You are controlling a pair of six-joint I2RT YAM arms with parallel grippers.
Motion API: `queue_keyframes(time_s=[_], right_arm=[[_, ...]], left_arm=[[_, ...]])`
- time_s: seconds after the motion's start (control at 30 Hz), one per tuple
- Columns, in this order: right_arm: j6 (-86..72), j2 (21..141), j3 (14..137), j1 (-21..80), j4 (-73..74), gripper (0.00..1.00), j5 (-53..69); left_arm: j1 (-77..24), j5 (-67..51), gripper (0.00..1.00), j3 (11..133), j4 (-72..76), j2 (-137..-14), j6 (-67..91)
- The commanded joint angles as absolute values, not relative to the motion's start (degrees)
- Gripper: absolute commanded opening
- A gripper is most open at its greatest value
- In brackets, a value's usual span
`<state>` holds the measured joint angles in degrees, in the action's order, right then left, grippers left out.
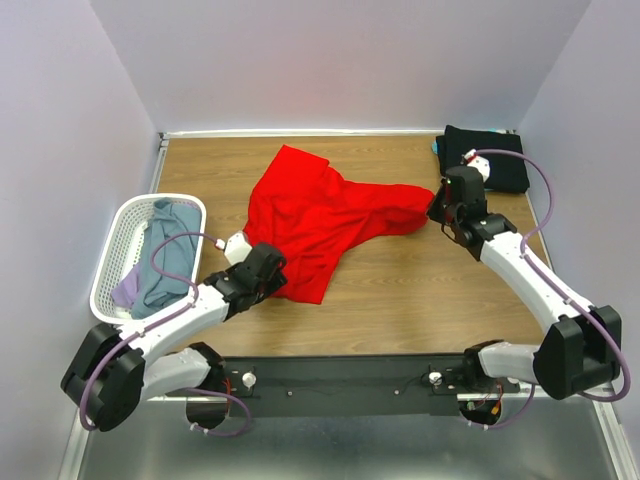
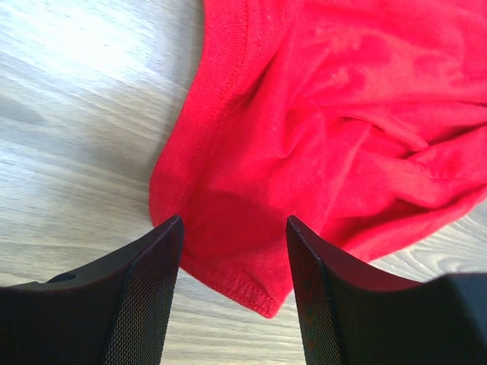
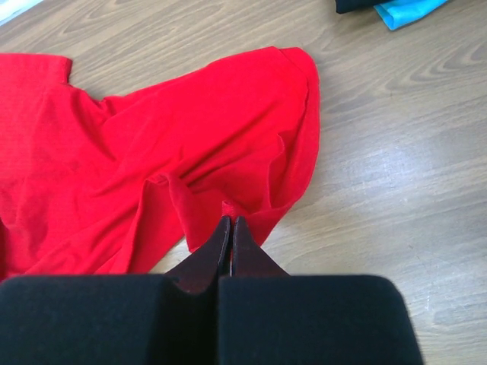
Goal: Fold and stack the t-shirts
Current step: Flatten the tshirt out
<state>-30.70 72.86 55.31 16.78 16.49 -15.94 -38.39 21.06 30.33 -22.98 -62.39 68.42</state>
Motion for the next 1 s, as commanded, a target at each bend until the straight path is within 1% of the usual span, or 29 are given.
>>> queue_keyframes(time_s=[0.0, 0.2, 0.3, 0.4, 0.43, 0.47, 0.5, 0.6, 0.83, 0.97], right_arm=[[-31.2, 71.19, 54.41, 16.88, 16.52, 0.0, -14.68], [-31.11, 69.88, 54.23, 16.88, 16.61, 0.01, -13.62], [-30.94, 69.44, 54.14, 16.88, 16.61, 0.01, -13.53], [-30.94, 68.65, 53.88, 16.88, 16.7, 0.01, -13.1], [-30.94, 68.12, 53.79, 16.88, 16.79, 0.0, -12.92], [-31.02, 67.77, 53.79, 16.88, 16.87, 0.0, -12.83], [-31.03, 67.42, 53.7, 16.88, 17.05, 0.01, -12.92], [-31.11, 65.57, 53.79, 16.79, 18.19, 0.0, -13.09], [-31.11, 62.84, 53.44, 16.87, 20.82, 0.01, -14.32], [-31.2, 61.88, 52.21, 16.88, 21.27, 0.0, -15.11]], left_arm=[[-38.67, 25.14, 0.64, 31.9, -26.1, -63.01, 69.79], [-38.67, 23.56, 0.64, 31.73, -21.54, -67.93, 68.12], [-38.06, 24.69, 0.63, 32.43, -18.91, -71.97, 67.85], [-33.33, 22.6, 0.47, 32.17, -15.13, -76.89, 65.66], [-31.83, 21.46, 0.42, 32.08, -11.81, -78.21, 64.87], [-28.77, 19.44, 0.3, 32.17, -10.21, -80.75, 62.6], [-27.87, 19.95, 0.19, 33.56, -10.2, -82.16, 62.93], [-23.3, 19.69, 0.06, 39.44, -10.28, -87.0, 60.39], [-15.05, 21.7, 0.06, 50.25, -14.06, -89.38, 57.4], [-10.74, 20.57, 0.06, 55.1, -14.15, -89.03, 52.57]])
